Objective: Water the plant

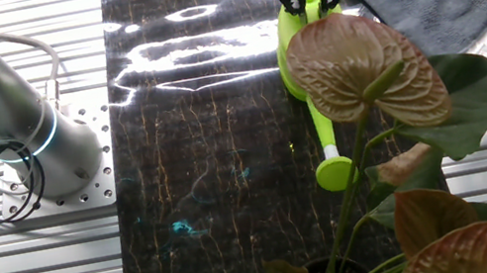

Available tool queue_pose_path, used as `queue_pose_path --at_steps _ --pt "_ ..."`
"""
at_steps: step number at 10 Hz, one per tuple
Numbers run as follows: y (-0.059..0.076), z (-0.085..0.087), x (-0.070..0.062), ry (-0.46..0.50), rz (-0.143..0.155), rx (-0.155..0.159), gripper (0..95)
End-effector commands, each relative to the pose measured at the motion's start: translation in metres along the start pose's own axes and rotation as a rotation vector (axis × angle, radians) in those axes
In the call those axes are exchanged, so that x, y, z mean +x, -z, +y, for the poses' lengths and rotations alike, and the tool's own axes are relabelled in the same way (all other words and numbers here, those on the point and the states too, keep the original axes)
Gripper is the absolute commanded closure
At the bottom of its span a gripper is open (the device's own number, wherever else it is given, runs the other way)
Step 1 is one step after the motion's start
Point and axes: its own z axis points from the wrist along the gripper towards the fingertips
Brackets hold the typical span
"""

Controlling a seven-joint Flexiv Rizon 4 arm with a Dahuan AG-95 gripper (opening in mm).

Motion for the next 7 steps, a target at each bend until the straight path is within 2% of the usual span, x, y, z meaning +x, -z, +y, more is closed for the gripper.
queue_pose_path --at_steps 1,7 --pt "0.0012 0.0002 -0.0002 -0.004 -0.015 -0.025 95.0" --pt "0.0012 0.0002 -0.0002 0.019 -0.031 -0.028 95.0"
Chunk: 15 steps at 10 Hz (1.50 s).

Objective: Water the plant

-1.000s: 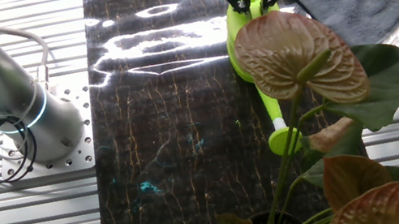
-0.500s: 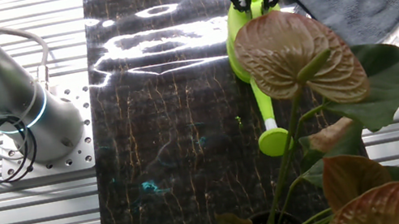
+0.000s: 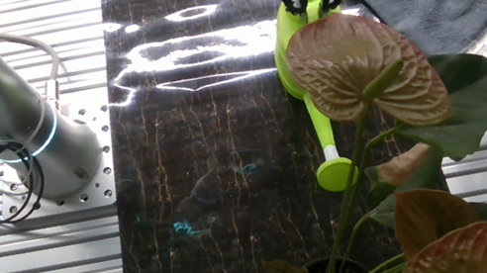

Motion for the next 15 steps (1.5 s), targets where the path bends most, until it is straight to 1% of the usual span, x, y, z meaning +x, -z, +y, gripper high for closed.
queue_pose_path --at_steps 1,5,7,12,15 --pt "0.0 -0.001 -0.001 -0.008 -0.005 -0.001 95.0" --pt "-0.014 -0.014 0.0 -0.007 -0.009 0.006 95.0" --pt "-0.012 -0.016 -0.003 -0.002 0.001 0.006 95.0" --pt "-0.027 -0.017 -0.002 0.017 0.009 0.007 95.0" --pt "-0.029 -0.017 -0.003 0.03 0.017 0.008 95.0"
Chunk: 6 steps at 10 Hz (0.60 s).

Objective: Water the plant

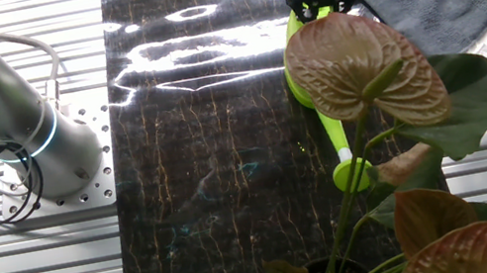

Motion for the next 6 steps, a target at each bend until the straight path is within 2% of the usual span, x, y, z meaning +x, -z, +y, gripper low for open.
queue_pose_path --at_steps 1,4,6 --pt "-0.0009 0.0003 0.0004 0.004 0.006 -0.001 95.0" --pt "-0.0031 0.0009 -0.0004 0.013 0.027 0.001 95.0" --pt "-0.0074 0.0026 -0.0028 -0.011 0.018 0.018 95.0"
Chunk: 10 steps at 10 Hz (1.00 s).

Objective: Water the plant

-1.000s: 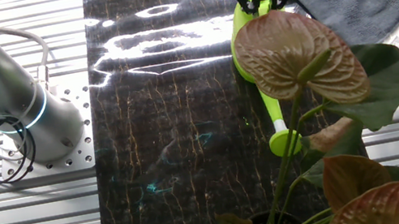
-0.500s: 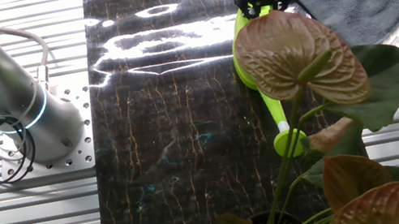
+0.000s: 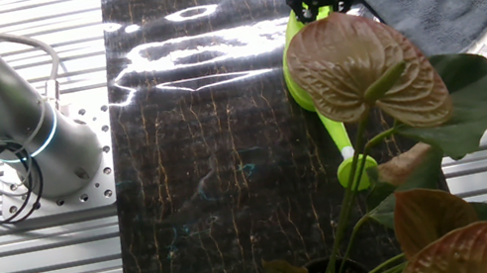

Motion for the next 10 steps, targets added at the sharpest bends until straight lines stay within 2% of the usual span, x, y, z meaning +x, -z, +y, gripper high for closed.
queue_pose_path --at_steps 1,3,4,5,8,9,10 --pt "-0.008 0.0044 -0.0034 -0.025 -0.01 0.03 95.0" --pt "-0.0126 0.0075 -0.0079 -0.035 0.004 0.061 95.0" --pt "-0.013 0.0084 -0.0093 -0.044 0.007 0.062 95.0" --pt "-0.0129 0.0089 -0.01 -0.049 0.0 0.054 76.0" --pt "-0.0129 0.0088 -0.01 -0.047 -0.01 0.052 76.0" --pt "-0.0126 0.0088 -0.01 -0.051 -0.009 0.038 57.0" --pt "-0.0123 0.0087 -0.01 -0.048 -0.01 0.042 57.0"
